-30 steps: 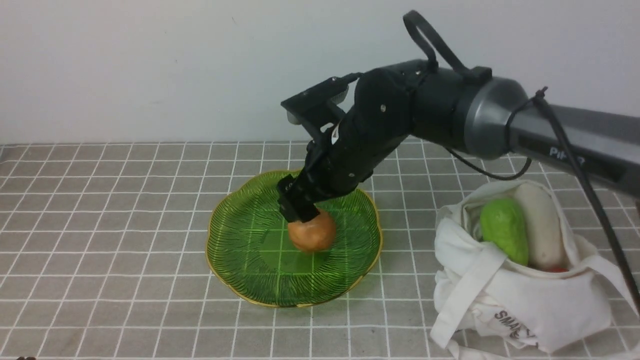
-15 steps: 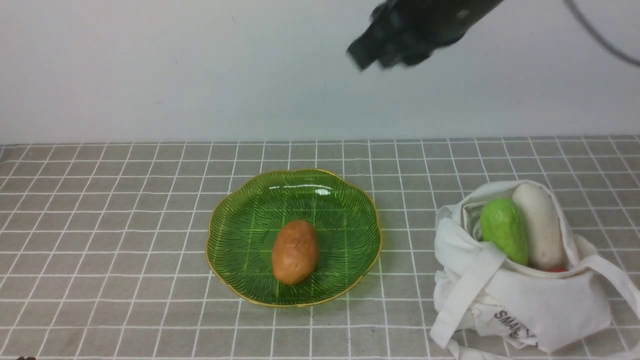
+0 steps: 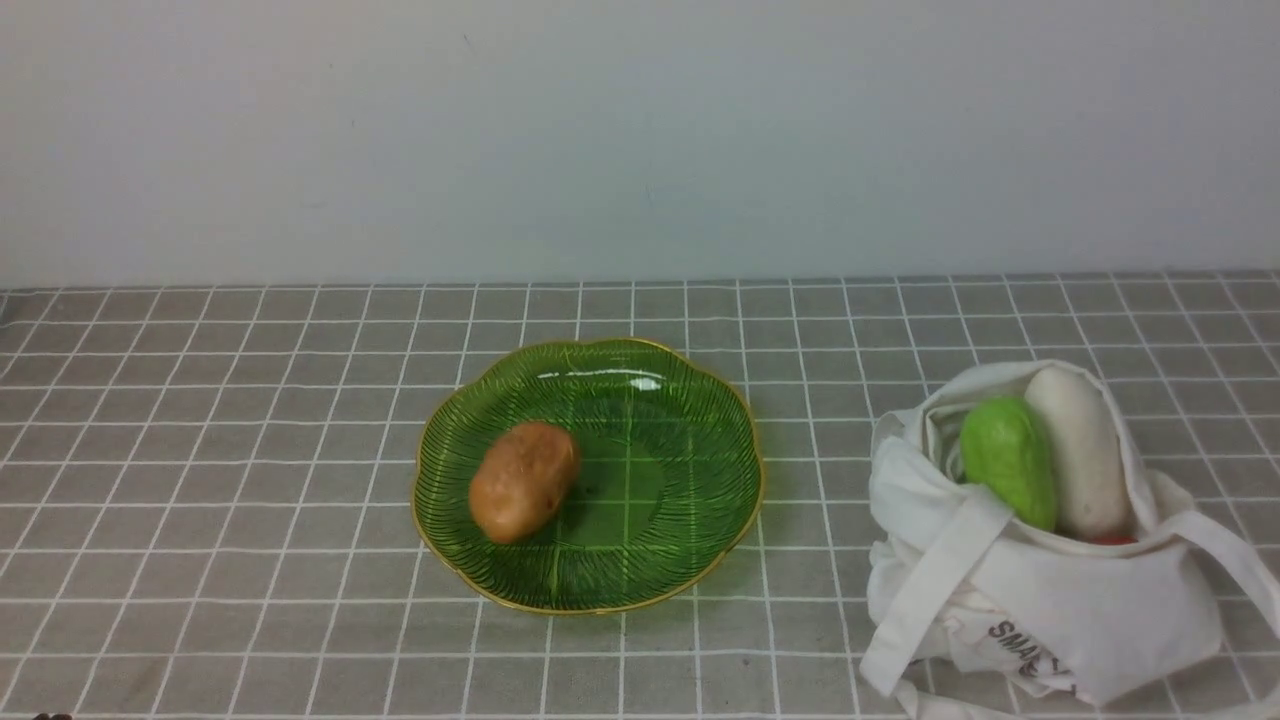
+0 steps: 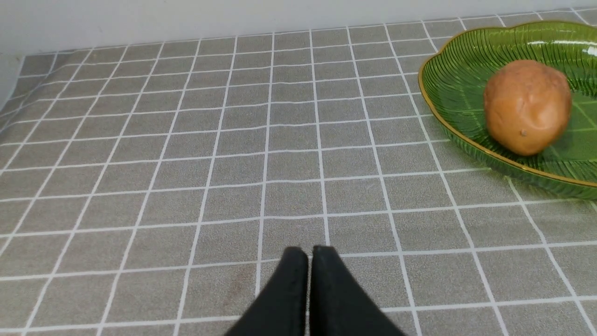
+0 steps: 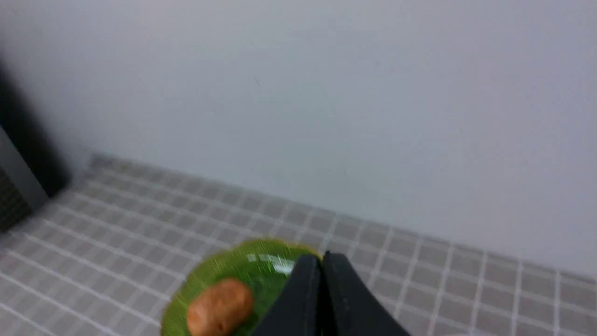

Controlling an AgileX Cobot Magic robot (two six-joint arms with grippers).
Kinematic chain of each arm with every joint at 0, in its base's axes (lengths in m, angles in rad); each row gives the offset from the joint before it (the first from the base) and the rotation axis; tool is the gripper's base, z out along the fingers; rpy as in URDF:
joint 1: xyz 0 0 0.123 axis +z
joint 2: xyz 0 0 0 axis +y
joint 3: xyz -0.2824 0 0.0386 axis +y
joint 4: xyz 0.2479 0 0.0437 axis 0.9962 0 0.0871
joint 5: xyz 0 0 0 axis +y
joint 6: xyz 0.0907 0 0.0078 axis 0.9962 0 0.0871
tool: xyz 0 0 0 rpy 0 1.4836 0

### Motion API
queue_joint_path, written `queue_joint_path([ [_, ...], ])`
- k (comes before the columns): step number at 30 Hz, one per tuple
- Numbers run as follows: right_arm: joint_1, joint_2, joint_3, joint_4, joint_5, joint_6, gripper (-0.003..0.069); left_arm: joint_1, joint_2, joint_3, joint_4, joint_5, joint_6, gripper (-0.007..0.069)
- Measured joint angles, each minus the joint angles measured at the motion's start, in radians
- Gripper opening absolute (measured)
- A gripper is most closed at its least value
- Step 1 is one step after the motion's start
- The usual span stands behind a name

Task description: Take vegetables from bag on grey coffee tablecloth place on plate.

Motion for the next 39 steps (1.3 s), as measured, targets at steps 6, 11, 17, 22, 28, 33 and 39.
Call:
queue_joint_path([
  [6,0.000,-0.464,0.375,-0.021,-0.453,0.046,-0.0015,0.000,0.000,0.000,0.000,0.000,0.000,-0.0005],
  [11,0.000,-0.645,0.466,-0.042,-0.463,0.071,-0.0015,0.000,0.000,0.000,0.000,0.000,0.000,-0.0005],
  [17,0.000,-0.657,0.481,-0.062,-0.392,0.071,-0.0015,0.000,-0.001,0.000,0.000,0.000,0.000,-0.0005],
  [22,0.000,-0.657,0.481,-0.083,-0.384,0.072,-0.0015,0.000,-0.001,0.000,0.000,0.000,0.000,-0.0005],
  [28,0.000,-0.657,0.486,-0.069,-0.384,0.044,-0.0015,0.000,-0.001,0.000,0.000,0.000,0.000,-0.0005],
  [33,0.000,-0.657,0.491,0.071,-0.356,-0.154,-0.0015,0.000,-0.001,0.000,0.000,0.000,0.000,-0.0005],
  [39,0.000,-0.657,0.491,0.132,-0.328,-0.269,-0.0015,0.000,-0.001,0.000,0.000,0.000,0.000,-0.0005],
])
